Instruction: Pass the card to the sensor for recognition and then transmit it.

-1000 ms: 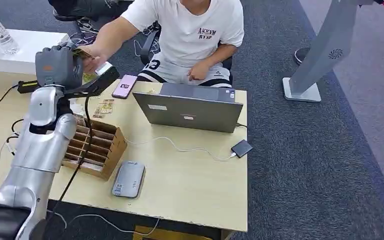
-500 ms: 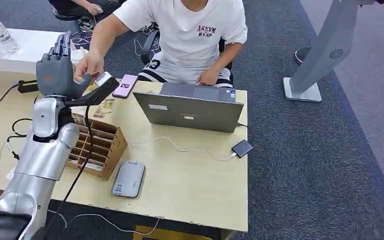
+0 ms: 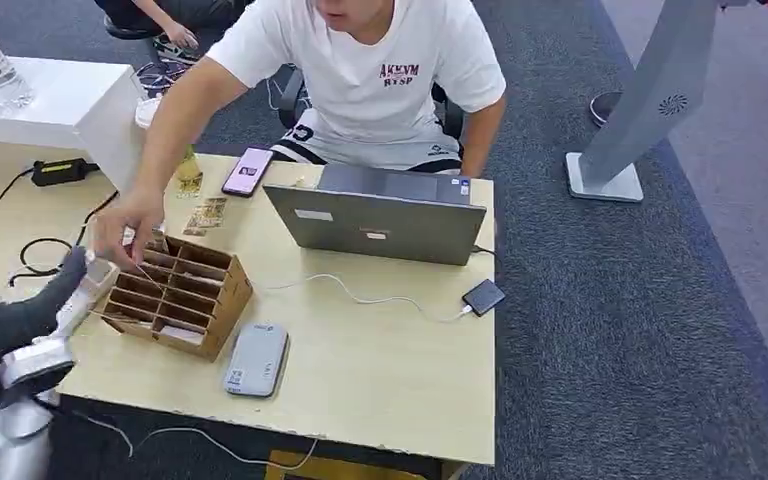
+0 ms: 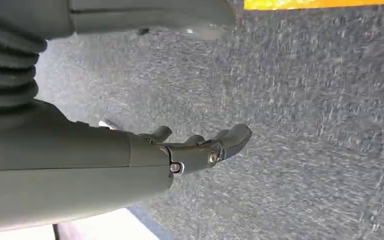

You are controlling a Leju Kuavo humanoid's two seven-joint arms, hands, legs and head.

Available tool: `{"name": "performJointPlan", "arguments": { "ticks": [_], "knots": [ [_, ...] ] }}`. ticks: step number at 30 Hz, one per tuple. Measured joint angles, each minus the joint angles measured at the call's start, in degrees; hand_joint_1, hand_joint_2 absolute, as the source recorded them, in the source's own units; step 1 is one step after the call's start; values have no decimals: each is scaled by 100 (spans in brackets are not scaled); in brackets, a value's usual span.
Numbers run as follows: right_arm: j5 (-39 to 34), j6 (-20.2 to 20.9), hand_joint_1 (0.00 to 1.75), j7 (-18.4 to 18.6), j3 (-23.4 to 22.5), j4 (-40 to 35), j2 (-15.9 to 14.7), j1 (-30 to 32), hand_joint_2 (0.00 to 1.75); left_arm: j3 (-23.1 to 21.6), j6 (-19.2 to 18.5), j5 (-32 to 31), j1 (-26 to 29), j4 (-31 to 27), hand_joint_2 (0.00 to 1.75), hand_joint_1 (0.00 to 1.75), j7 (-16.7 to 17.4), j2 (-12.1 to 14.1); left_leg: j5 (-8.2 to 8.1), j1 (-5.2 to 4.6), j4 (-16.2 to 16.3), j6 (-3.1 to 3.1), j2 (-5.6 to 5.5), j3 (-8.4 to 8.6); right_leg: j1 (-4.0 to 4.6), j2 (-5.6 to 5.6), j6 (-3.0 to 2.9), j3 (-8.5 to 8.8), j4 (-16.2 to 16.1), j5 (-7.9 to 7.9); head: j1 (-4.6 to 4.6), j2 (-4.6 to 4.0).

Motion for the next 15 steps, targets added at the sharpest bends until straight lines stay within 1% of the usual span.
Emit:
{"name": "performJointPlan", "arguments": {
  "ticks": [1,3,5,6,8,9,10,11,12,13,15],
  "knots": [
    [2,-6,0,-18,-13,0,0,1,0,362,-347,617,152,-137,175,0,-53,-62,0,0,0,0,2,3,0,3,0,-1,0,0,0,0],
    [4,-13,0,-57,-33,0,0,20,0,1131,-996,1542,354,-333,175,0,-94,-225,0,3,0,0,0,1,2,-1,0,0,0,-1,-9,0],
    [15,-33,0,-107,-39,0,0,40,0,1916,-1971,2299,424,-335,175,0,-105,-401,1,3,-1,1,-12,-2,2,-16,6,6,0,-6,-2,0],
    [37,-50,0,-114,-42,0,0,38,0,2325,-2346,2677,449,-295,175,0,-82,-474,1,4,-2,0,-10,2,3,-14,5,5,0,-5,0,0],
    [68,-85,0,-129,-42,0,0,49,0,3101,-2882,3435,439,-11,175,0,250,-595,0,2,-4,0,-6,5,1,-9,5,12,1,-5,0,0],
    [109,-103,0,-142,-42,0,0,59,0,3501,-3127,3725,437,207,175,0,499,-637,-1,2,-4,-1,-5,6,2,-7,5,13,1,-5,-2,0],
    [129,-111,0,-140,-42,0,0,64,0,3941,-3284,3885,407,468,175,0,689,-686,-2,2,-4,-3,-3,10,1,-6,5,10,1,-5,-2,0],
    [144,-111,0,-112,-42,0,0,66,0,4307,-3355,3930,356,816,175,0,820,-728,-2,2,-4,-3,-3,10,1,-6,4,8,1,-6,-2,0],
    [155,-109,0,-96,-42,0,0,66,0,4585,-3386,3948,317,1076,175,0,872,-761,-2,2,-3,-3,-3,10,1,-6,4,8,1,-7,-2,0],
    [199,-107,0,-61,-42,0,0,64,0,4987,-3377,4024,276,1502,175,0,1001,-809,-4,3,-3,-2,-5,9,2,-8,3,5,0,-10,-5,0],
    [262,-107,0,24,-42,0,0,60,0,5485,-3246,4153,176,2206,175,0,1211,-873,-5,1,-4,0,-12,9,0,-18,2,5,0,-12,0,0]
  ]
}}
